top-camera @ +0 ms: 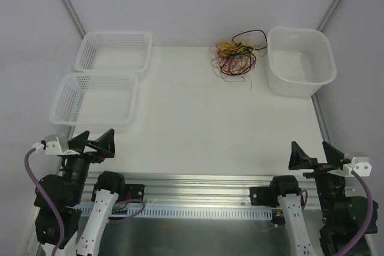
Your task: Untangle the cables
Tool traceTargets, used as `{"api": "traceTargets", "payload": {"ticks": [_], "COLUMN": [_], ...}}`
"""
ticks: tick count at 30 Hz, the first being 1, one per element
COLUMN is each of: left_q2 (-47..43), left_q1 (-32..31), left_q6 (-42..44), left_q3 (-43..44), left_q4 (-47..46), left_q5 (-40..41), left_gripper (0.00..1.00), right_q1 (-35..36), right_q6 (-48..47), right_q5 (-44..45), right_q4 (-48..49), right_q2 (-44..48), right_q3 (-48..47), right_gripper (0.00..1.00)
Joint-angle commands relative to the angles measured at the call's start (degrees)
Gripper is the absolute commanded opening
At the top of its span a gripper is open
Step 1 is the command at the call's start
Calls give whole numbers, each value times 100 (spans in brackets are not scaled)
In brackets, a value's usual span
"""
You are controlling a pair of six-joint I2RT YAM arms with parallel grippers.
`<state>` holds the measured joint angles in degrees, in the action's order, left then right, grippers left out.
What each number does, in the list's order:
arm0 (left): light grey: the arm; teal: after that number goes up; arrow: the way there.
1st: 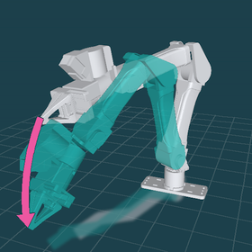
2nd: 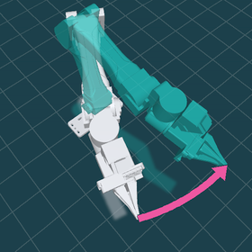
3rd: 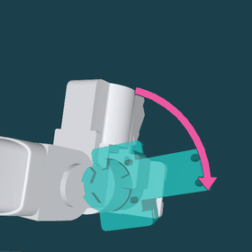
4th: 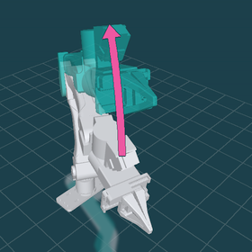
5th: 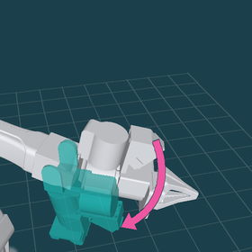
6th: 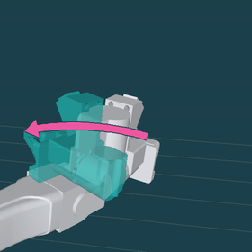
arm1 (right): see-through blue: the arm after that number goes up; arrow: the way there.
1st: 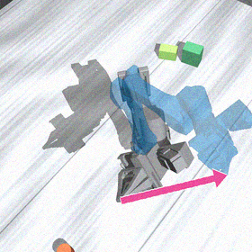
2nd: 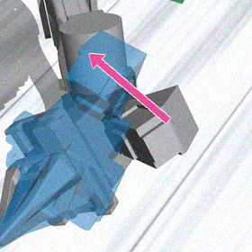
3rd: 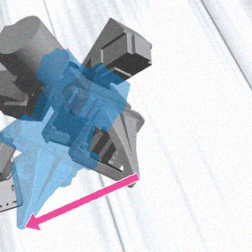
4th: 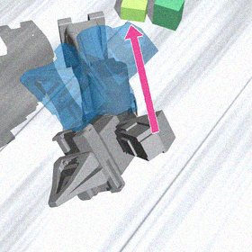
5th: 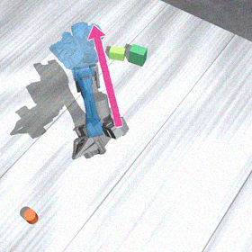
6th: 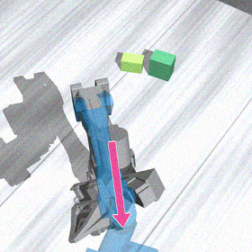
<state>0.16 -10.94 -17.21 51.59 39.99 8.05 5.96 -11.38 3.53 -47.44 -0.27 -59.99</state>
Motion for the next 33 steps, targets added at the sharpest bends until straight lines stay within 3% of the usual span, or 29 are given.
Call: {"api": "traceTargets", "payload": {"ticks": [1, 7, 13, 20, 25, 26, 30, 33], "left_q2": [-948, -957, -738, 228, 1055, 1204, 1355, 1223], "left_q1": [-57, -57, -57, -57, -57, -57, -57, -57], "left_q6": [-89, -387, -1012, -986, -740, -714, -634, -599], "left_q3": [-27, -307, -957, -1143, -1178, -1213, -1415, -1678], "left_q4": [-52, -70, -175, -246, -342, -403, -606, -764], "left_q5": [152, 161, 188, -76, -453, -489, -524, -515], "left_gripper": [99, 99, 99, 99, 99, 99, 99, 99], "right_q1": [-24, -24, -33, -24, 89, 281, 775, 986], "right_q6": [-58, 74, 389, 1119, 1858, 1867, 1946, 2025], "right_q5": [-133, -958, -1830, -2137, -1769, -1307, -162, 86], "right_q4": [33, -72, -187, 832, 1640, 1842, 2528, 3047], "right_q2": [836, 380, -1043, -2985, -4690, -5258, -6571, -7721], "right_q3": [-57, 145, 338, 470, 68, -38, -574, -1101], "right_gripper": [99, 100, 100, 100, 100, 100, 100, 100]}}
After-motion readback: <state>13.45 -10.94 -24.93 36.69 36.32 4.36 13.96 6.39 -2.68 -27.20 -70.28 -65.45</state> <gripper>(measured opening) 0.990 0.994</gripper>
